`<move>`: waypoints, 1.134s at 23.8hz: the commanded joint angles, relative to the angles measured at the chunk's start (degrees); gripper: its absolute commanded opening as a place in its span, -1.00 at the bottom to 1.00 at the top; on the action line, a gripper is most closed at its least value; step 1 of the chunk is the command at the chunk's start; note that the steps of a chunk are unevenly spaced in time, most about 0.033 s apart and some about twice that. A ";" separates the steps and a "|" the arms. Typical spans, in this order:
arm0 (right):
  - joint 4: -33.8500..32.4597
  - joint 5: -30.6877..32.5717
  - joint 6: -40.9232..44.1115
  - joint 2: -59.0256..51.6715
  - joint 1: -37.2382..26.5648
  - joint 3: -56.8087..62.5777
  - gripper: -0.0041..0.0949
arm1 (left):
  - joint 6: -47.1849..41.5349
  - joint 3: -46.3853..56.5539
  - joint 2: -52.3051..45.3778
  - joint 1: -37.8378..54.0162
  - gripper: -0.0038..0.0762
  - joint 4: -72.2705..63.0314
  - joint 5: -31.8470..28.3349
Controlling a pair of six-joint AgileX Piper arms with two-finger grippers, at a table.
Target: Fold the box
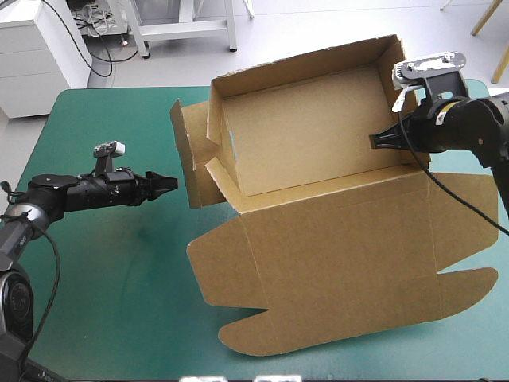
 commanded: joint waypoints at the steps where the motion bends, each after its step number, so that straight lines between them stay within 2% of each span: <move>1: 0.40 -3.73 0.49 -0.72 -0.27 -1.58 -0.96 | 4.46 -1.20 -1.20 -1.82 0.23 -10.50 3.92; 11: 0.40 -4.77 0.49 4.21 -0.27 -1.58 -0.96 | 8.06 -1.30 -3.53 -9.32 0.23 -16.73 6.64; 21: 1.08 -5.79 0.49 7.64 -0.27 -1.58 -0.96 | 8.54 -1.30 -11.18 -10.46 0.23 -21.05 7.92; 27: 4.22 -8.45 -1.26 8.82 -0.15 -1.58 -0.96 | 9.04 -1.55 -11.18 -10.46 0.23 -28.26 15.18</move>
